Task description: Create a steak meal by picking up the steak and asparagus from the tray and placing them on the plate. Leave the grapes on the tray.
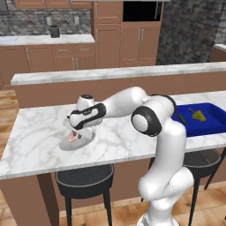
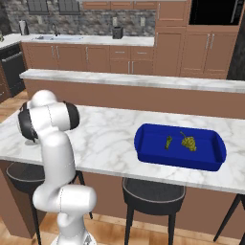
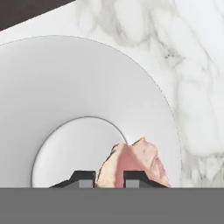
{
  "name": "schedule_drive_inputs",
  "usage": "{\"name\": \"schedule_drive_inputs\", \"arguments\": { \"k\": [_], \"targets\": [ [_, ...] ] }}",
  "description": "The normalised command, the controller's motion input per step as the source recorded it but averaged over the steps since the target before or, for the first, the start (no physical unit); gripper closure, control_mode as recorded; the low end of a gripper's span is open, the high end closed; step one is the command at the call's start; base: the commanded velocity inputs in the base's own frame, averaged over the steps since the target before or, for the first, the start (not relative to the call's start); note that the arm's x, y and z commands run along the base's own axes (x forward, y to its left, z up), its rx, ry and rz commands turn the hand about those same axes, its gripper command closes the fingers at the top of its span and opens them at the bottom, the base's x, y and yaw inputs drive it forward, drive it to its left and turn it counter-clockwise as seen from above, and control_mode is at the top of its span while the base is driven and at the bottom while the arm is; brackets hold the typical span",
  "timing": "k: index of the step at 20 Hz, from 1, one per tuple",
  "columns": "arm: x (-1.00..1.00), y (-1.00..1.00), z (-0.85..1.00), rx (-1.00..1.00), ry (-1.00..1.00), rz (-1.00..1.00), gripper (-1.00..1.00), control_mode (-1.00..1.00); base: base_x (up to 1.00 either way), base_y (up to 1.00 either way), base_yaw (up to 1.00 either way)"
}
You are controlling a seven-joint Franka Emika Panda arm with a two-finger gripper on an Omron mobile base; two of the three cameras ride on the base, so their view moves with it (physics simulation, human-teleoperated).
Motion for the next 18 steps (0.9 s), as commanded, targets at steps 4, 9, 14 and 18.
{"name": "schedule_drive_inputs", "arguments": {
  "k": [4,9,14,18],
  "targets": [
    [-0.07,0.0,-0.01,0.0,-0.04,0.03,-1.0,-1.0,0.0,0.0,0.0],
    [-0.44,-0.03,0.18,0.0,-0.11,0.0,-1.0,-1.0,0.0,0.0,0.0],
    [-0.61,-0.33,0.59,0.0,-0.15,0.0,-1.0,-1.0,0.0,0.0,0.0],
    [-0.76,-0.71,0.8,0.02,-0.22,-0.01,-1.0,-1.0,0.0,0.0,0.0]
  ]
}}
